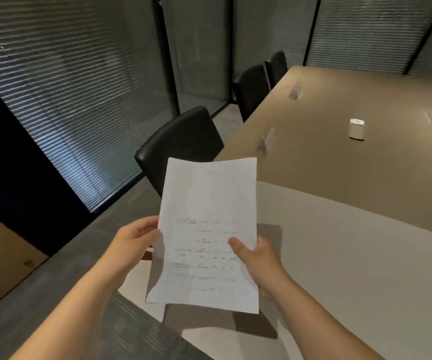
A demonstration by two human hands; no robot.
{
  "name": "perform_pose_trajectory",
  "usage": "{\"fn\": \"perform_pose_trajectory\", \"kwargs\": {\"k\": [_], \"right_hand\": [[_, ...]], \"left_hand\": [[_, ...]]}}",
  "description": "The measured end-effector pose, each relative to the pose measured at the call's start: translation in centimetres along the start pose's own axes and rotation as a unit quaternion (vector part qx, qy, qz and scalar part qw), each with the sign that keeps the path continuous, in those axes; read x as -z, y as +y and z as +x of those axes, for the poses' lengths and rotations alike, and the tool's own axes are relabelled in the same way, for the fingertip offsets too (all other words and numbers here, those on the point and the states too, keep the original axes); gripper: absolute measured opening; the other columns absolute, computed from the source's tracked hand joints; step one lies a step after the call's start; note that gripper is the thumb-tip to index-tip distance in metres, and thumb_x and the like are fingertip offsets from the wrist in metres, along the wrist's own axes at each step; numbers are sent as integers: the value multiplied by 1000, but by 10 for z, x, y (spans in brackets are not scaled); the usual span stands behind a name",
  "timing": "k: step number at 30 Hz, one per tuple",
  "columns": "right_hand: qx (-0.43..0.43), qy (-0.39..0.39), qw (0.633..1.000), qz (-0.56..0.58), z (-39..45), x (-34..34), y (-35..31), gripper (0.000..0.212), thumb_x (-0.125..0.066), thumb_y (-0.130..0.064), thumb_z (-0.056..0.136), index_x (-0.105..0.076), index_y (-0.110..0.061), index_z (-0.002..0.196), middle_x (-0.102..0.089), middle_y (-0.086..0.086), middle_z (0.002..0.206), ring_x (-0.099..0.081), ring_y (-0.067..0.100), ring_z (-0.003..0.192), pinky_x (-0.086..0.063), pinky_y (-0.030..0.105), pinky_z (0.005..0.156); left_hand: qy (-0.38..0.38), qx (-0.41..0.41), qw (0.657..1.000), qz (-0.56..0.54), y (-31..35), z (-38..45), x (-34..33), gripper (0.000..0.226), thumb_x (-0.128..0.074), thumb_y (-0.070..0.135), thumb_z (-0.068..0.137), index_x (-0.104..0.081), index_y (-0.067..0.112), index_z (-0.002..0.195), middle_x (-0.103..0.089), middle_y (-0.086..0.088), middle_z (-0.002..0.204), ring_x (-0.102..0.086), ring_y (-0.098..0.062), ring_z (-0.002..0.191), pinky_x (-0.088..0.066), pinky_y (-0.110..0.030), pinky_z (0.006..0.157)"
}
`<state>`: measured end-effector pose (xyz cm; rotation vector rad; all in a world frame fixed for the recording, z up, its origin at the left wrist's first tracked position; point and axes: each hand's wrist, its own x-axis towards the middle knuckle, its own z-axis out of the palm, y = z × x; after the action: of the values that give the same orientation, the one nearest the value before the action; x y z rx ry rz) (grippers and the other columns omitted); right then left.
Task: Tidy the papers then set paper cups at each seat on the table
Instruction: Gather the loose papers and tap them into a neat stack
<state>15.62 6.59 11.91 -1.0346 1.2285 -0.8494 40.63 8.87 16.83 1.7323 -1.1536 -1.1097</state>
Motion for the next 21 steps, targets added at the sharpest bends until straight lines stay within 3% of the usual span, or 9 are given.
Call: {"fn": "perform_pose_trajectory", "kwargs": {"k": [4, 8, 12, 15, 18, 20, 21], "right_hand": [[-54, 74, 996, 13, 29, -56, 15, 26, -63, -30, 94, -65, -24, 119, -74, -4, 112, -72, 13, 95, -59, 26, 76], [-83, 108, 990, 38, 53, -95, 29, 26, -63, -30, 94, -64, -21, 119, -73, -5, 109, -71, 11, 94, -58, 20, 69], [-115, 130, 984, 28, 75, -123, 54, 30, -62, -32, 94, -64, -21, 122, -71, -5, 115, -70, 14, 101, -57, 31, 89], [-147, 156, 977, 19, 85, -133, 75, 24, -62, -26, 94, -67, -17, 115, -73, -2, 113, -71, 16, 97, -58, 31, 83], [-200, 175, 963, -42, 90, -138, 100, 17, -61, -32, 84, -72, -22, 93, -77, 2, 94, -73, 27, 87, -60, 49, 81], [-228, 188, 954, -54, 92, -143, 117, 14, -58, -28, 80, -70, -21, 85, -76, 9, 88, -73, 33, 84, -61, 54, 72], [-235, 198, 950, -49, 91, -147, 120, 14, -57, -20, 83, -69, -18, 90, -74, 12, 90, -74, 32, 81, -62, 49, 67]], "left_hand": [[-106, 10, 993, 44, -27, 64, 42, 42, -51, 1, 96, -66, 32, 120, -77, 7, 105, -75, -14, 92, -61, -35, 71], [-126, -5, 988, 89, -51, 116, 66, 44, -51, 5, 97, -68, 40, 117, -77, 12, 102, -73, -11, 91, -62, -40, 76], [-143, 0, 983, 118, -82, 156, 73, 46, -50, 2, 96, -71, 40, 110, -77, 9, 102, -72, -15, 93, -61, -40, 79], [-159, 5, 976, 146, -109, 174, 72, 46, -50, 0, 95, -73, 38, 108, -77, 7, 98, -71, -17, 92, -59, -39, 81], [-165, 32, 972, 163, -134, 184, 72, 47, -49, -1, 94, -74, 37, 103, -76, 3, 91, -66, -17, 80, -54, -30, 73], [-160, 48, 969, 184, -151, 191, 74, 48, -49, 0, 93, -73, 41, 99, -76, -1, 91, -66, -24, 83, -54, -35, 74], [-156, 56, 968, 189, -157, 193, 75, 45, -49, 1, 93, -73, 39, 103, -76, -2, 92, -67, -27, 88, -55, -38, 77]]}}
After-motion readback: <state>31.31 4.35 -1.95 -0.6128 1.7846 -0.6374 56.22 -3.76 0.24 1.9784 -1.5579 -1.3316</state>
